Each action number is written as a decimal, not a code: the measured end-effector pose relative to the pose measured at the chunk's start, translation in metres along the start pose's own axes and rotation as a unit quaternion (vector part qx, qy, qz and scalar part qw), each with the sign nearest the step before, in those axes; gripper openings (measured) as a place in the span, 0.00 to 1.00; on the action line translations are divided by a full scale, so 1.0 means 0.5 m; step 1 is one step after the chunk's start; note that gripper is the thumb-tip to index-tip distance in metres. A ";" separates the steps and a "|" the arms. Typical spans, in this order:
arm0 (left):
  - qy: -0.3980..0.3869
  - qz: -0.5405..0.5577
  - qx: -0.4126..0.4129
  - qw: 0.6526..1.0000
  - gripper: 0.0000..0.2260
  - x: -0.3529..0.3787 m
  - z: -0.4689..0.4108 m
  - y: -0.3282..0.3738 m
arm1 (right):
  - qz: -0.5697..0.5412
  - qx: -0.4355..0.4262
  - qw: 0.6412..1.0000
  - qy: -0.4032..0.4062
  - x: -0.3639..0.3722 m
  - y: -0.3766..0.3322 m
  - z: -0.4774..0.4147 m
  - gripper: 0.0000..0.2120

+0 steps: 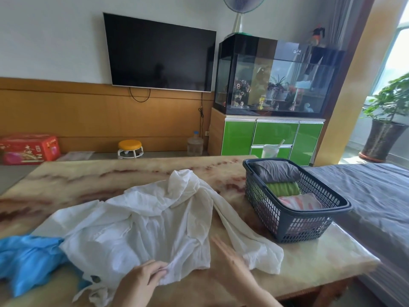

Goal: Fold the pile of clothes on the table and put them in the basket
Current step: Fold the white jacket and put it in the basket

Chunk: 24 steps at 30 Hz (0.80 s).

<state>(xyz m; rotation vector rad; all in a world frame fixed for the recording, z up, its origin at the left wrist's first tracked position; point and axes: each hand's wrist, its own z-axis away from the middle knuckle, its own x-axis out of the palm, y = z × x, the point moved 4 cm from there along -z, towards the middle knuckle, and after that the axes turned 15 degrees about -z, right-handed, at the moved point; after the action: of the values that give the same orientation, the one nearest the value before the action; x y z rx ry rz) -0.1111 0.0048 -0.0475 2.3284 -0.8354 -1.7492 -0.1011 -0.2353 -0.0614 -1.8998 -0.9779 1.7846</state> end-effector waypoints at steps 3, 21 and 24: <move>0.072 0.019 -0.035 0.997 0.11 -0.031 0.003 0.006 | -0.003 0.018 0.997 -0.076 0.071 -0.031 -0.003 0.33; 0.021 -0.061 0.010 0.998 0.30 -0.002 0.041 -0.034 | 0.243 -0.071 0.967 -0.022 -0.038 0.038 0.005 0.11; -0.034 -0.132 0.068 0.988 0.34 0.018 0.061 -0.031 | 0.327 -0.080 0.941 -0.021 -0.078 0.069 0.016 0.21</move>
<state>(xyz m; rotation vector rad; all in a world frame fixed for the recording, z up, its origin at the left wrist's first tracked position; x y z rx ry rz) -0.1318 0.0206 -0.0716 2.5837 -0.7050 -1.9401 -0.0993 -0.2878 -0.0573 -2.5070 -0.5374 2.1449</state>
